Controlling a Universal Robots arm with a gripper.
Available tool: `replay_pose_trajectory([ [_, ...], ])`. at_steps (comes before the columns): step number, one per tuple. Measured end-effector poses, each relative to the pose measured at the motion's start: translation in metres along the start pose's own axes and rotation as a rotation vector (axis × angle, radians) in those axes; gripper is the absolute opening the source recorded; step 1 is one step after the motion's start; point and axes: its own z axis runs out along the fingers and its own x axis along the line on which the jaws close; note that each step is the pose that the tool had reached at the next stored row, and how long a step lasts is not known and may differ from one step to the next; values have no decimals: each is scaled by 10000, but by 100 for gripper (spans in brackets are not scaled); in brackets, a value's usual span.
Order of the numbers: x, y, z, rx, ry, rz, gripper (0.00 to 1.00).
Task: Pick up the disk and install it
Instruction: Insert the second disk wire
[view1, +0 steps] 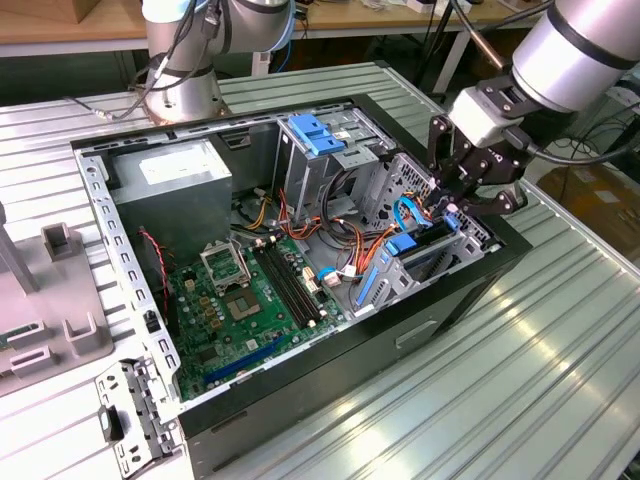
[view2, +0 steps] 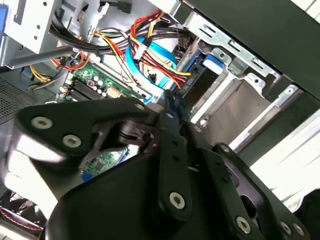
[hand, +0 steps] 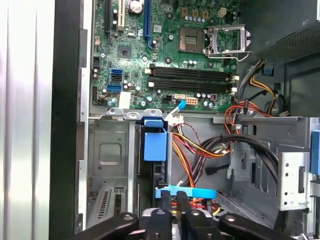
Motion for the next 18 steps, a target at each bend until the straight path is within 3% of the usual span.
replay_pose_trajectory([
  [1, 5, -1, 28, -4, -16, 0, 11],
  [4, 21, -5, 112, -28, -20, 2, 11],
  [10, 37, -9, 185, -69, -33, 11, 11],
  [12, 43, -11, 212, -79, -62, 13, 11],
  [14, 54, -11, 211, -79, -148, 12, 11],
  [16, 53, -11, 208, -78, -188, 11, 11],
  [18, 47, -11, 168, -77, -271, 9, 11],
])
